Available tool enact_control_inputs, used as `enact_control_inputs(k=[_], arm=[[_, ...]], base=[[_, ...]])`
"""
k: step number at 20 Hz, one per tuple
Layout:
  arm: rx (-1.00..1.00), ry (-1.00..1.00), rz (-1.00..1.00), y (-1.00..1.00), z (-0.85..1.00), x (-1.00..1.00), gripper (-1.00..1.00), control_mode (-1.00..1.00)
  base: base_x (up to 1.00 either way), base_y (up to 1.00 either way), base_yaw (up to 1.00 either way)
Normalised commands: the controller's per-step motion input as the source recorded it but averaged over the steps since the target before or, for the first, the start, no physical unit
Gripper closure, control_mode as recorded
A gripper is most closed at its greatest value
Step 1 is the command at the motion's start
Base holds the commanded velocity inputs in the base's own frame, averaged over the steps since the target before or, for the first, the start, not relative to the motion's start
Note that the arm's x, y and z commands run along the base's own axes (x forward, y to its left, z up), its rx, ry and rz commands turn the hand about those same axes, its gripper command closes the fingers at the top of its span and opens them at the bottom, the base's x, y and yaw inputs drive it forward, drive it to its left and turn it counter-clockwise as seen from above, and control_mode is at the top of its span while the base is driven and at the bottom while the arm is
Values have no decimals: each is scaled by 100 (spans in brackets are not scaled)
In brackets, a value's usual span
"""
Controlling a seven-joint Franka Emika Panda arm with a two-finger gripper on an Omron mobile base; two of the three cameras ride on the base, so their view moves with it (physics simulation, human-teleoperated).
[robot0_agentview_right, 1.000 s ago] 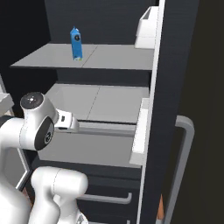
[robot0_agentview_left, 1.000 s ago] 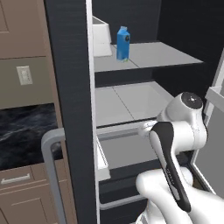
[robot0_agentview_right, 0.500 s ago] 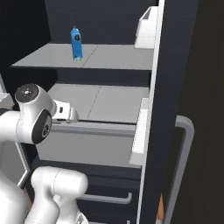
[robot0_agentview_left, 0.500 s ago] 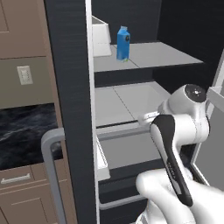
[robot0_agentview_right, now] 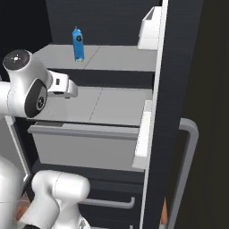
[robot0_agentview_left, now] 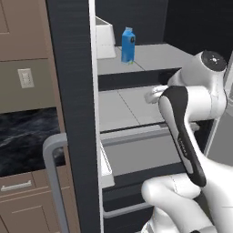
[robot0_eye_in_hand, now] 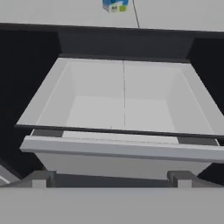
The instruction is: Take a sugar cube from the saucer and place it inside the coffee. Then, grab milk from the fridge and place it next to the coffee on the counter to sweeten the coffee.
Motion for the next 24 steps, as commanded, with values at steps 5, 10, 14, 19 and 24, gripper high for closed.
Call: enact_control_inputs(k=[5,10,14,19,24], arm=[[3,0,0,0,100,25,-100,-100],[0,-1,7,-7,33,52,-100,-100],[0,-12,5,0,-5,15,-100,-100],[1,-13,0,-4,-11,84,-100,-100],[0,-3,0,0,0,95,-100,-100]], base=[[0,0,0],[0,0,0],[0,0,0],[0,0,0],[0,0,0]])
